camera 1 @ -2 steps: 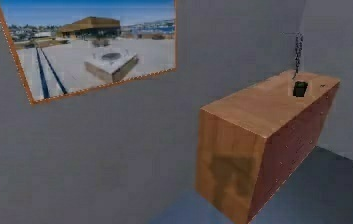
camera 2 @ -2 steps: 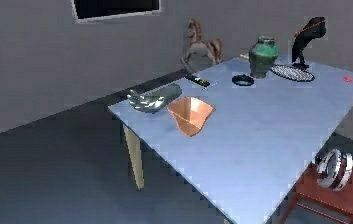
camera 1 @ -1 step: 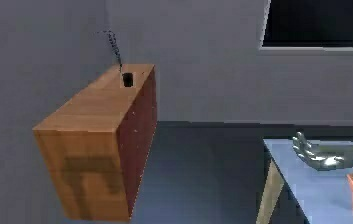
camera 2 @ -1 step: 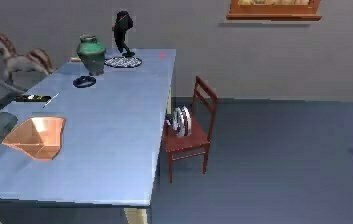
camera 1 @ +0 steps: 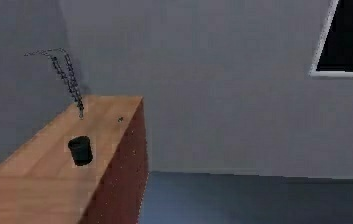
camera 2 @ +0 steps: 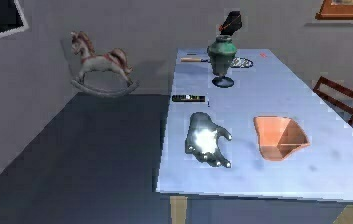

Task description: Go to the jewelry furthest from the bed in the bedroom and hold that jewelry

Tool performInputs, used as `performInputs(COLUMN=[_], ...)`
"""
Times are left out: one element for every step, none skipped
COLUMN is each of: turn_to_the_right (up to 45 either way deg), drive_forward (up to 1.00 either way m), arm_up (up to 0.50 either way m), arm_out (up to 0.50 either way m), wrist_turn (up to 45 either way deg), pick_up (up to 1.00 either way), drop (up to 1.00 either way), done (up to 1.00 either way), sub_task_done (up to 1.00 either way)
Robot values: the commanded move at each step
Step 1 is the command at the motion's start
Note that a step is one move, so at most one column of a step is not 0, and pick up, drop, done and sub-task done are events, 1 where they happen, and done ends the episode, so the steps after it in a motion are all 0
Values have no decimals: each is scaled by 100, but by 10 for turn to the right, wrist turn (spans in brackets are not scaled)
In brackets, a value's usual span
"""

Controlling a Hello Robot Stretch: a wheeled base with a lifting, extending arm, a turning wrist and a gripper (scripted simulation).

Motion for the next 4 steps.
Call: performInputs(turn_to_the_right=[60, 0, -450, -450], drive_forward=[0, 50, 0, 0], arm_up=[0, 0, 0, 0], arm_out=[0, 0, 0, 0], wrist_turn=[0, 0, 0, 0], pick_up=[0, 0, 0, 0], drop=[0, 0, 0, 0], done=[0, 0, 0, 0], sub_task_done=[0, 0, 0, 0])
